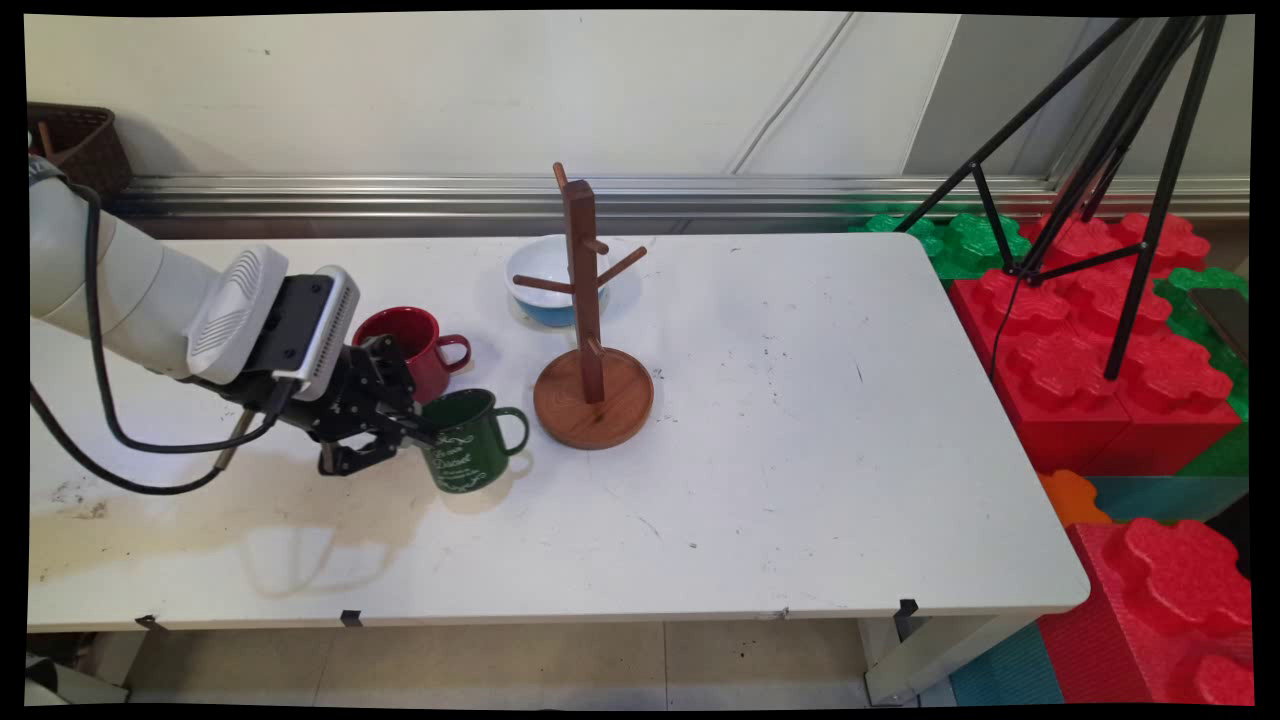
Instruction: Place the picked object on the table
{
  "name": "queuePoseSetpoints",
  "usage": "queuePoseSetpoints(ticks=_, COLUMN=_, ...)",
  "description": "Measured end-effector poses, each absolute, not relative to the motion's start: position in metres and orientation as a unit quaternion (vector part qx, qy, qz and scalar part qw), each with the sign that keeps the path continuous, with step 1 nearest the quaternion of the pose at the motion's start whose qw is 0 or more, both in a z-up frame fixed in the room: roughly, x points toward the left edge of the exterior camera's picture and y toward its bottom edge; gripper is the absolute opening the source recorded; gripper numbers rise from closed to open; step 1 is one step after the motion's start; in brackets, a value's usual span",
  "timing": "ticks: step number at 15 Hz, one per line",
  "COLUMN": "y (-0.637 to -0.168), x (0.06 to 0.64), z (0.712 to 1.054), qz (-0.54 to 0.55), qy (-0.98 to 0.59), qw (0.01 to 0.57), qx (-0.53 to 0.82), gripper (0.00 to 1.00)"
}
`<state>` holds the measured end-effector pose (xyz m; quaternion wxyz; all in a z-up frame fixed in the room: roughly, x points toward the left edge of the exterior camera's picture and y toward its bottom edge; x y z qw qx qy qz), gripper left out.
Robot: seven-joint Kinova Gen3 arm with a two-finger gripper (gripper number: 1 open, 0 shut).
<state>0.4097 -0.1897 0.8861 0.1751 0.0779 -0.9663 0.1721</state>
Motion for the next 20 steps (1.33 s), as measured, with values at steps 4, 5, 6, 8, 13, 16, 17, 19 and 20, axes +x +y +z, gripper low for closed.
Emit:
queuePoseSetpoints(ticks=4, y=-0.189, x=0.417, z=0.883, qz=0.178, qy=-0.972, qw=0.146, qx=0.052, gripper=0.0)
queuePoseSetpoints(ticks=5, y=-0.19, x=0.418, z=0.882, qz=0.179, qy=-0.972, qw=0.143, qx=0.05, gripper=0.0)
queuePoseSetpoints(ticks=6, y=-0.19, x=0.419, z=0.88, qz=0.18, qy=-0.973, qw=0.138, qx=0.046, gripper=0.0)
queuePoseSetpoints(ticks=8, y=-0.191, x=0.419, z=0.877, qz=0.182, qy=-0.974, qw=0.131, qx=0.04, gripper=0.0)
queuePoseSetpoints(ticks=13, y=-0.195, x=0.421, z=0.865, qz=0.187, qy=-0.976, qw=0.112, qx=0.028, gripper=0.0)
queuePoseSetpoints(ticks=16, y=-0.196, x=0.423, z=0.859, qz=0.188, qy=-0.976, qw=0.104, qx=0.027, gripper=0.0)
queuePoseSetpoints(ticks=17, y=-0.196, x=0.423, z=0.856, qz=0.188, qy=-0.977, qw=0.101, qx=0.026, gripper=0.0)
queuePoseSetpoints(ticks=19, y=-0.196, x=0.425, z=0.851, qz=0.187, qy=-0.977, qw=0.096, qx=0.026, gripper=0.0)
queuePoseSetpoints(ticks=20, y=-0.196, x=0.426, z=0.849, qz=0.187, qy=-0.978, qw=0.094, qx=0.025, gripper=0.0)
